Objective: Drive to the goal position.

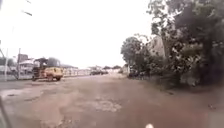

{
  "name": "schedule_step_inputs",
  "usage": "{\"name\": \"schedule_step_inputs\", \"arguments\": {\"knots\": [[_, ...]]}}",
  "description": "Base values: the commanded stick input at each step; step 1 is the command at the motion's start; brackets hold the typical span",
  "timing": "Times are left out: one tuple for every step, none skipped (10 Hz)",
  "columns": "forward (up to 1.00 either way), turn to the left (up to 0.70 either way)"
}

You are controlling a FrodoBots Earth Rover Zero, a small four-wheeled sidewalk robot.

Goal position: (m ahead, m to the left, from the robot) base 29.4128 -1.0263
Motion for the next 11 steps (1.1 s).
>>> {"name": "schedule_step_inputs", "arguments": {"knots": [[0.7, 0.0], [0.7, 0.0], [0.7, 0.0], [0.7, 0.0], [0.7, 0.0], [0.7, 0.0], [0.7, 0.0], [0.7, 0.0], [0.7, 0.0], [0.7, 0.0], [0.7, 0.0]]}}
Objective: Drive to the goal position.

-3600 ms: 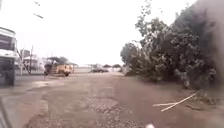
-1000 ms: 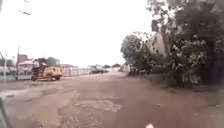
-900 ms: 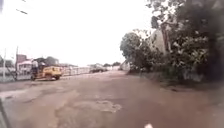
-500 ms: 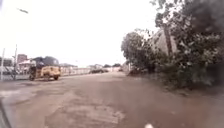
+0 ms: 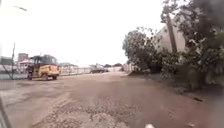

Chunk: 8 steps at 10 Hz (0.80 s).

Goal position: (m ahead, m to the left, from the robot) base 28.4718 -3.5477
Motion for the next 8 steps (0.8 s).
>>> {"name": "schedule_step_inputs", "arguments": {"knots": [[0.7, 0.13], [0.7, 0.28], [0.7, 0.28], [0.7, 0.23], [0.7, 0.07], [0.7, 0.0], [0.7, 0.0], [0.7, 0.0]]}}
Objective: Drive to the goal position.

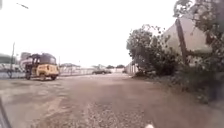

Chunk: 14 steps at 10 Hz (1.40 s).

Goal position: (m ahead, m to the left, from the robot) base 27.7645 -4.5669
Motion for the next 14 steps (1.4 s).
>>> {"name": "schedule_step_inputs", "arguments": {"knots": [[0.7, 0.0], [0.7, 0.0], [0.7, 0.0], [0.7, 0.0], [0.7, 0.0], [0.7, 0.0], [0.7, 0.0], [0.7, 0.0], [0.7, 0.0], [0.7, 0.0], [0.7, 0.0], [0.7, 0.0], [0.7, 0.0], [0.7, 0.0]]}}
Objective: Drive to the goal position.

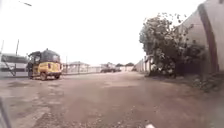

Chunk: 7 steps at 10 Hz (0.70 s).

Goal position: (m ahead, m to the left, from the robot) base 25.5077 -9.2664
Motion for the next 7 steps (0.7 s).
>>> {"name": "schedule_step_inputs", "arguments": {"knots": [[0.7, 0.0], [0.7, 0.0], [0.7, 0.0], [0.7, 0.0], [0.7, 0.0], [0.7, 0.0], [0.7, 0.0]]}}
